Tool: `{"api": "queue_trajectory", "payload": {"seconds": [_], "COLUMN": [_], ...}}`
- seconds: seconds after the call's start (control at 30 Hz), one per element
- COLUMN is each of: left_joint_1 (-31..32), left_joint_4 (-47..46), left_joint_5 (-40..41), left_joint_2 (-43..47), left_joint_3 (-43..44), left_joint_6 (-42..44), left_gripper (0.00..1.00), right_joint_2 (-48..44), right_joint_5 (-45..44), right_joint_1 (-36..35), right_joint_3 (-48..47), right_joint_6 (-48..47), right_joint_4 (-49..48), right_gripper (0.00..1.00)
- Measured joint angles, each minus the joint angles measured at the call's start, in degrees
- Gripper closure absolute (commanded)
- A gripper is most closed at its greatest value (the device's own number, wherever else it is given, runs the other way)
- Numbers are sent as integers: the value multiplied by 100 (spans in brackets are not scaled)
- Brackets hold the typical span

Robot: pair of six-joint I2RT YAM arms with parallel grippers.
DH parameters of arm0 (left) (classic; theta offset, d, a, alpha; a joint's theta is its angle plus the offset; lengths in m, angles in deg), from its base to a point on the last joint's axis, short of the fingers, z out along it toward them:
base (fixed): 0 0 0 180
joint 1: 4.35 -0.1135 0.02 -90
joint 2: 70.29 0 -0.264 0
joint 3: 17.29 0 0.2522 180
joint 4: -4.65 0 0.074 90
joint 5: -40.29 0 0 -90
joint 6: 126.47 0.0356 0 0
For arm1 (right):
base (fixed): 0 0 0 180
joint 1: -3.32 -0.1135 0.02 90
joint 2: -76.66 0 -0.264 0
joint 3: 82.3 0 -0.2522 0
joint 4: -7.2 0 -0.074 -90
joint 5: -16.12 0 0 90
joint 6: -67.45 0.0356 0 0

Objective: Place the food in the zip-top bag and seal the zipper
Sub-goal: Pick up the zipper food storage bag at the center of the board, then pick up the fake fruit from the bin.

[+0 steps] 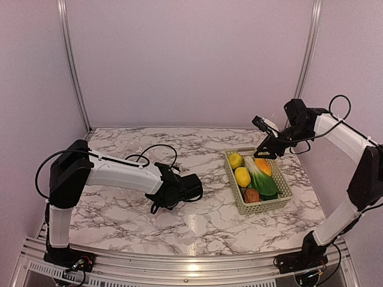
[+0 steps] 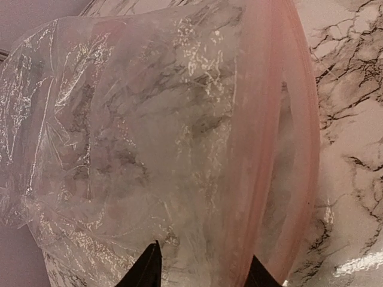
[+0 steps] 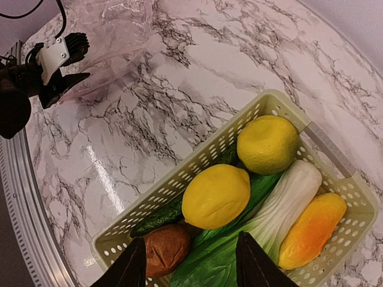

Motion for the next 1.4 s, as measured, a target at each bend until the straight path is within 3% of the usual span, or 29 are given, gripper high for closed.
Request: {"api": "queue_trajectory", "payload": {"seconds": [0.23, 0.63, 0.9, 1.4], "left_joint_1": [-166, -179, -205, -437], "left_joint_4": [256, 413, 470, 466], "left_joint_5": [337, 90, -492, -1093], "left_joint_2": [-79, 852, 850, 796], "left_joint_3": [37, 1169, 1860, 1947], "left_joint_6": [-260, 42, 247, 127], "left_gripper": [100, 100, 100, 100], "right_joint_2": [-98, -164, 595, 907], "right_joint_5": [-4, -44, -463, -772], "right_joint_1": [70, 308, 306, 240], "right_joint_3": [238, 426, 387, 490], "right_joint_6": [20, -83, -192, 260], "right_joint_4": [-81, -306, -302, -625], "right_gripper": [52, 51, 47, 43]}}
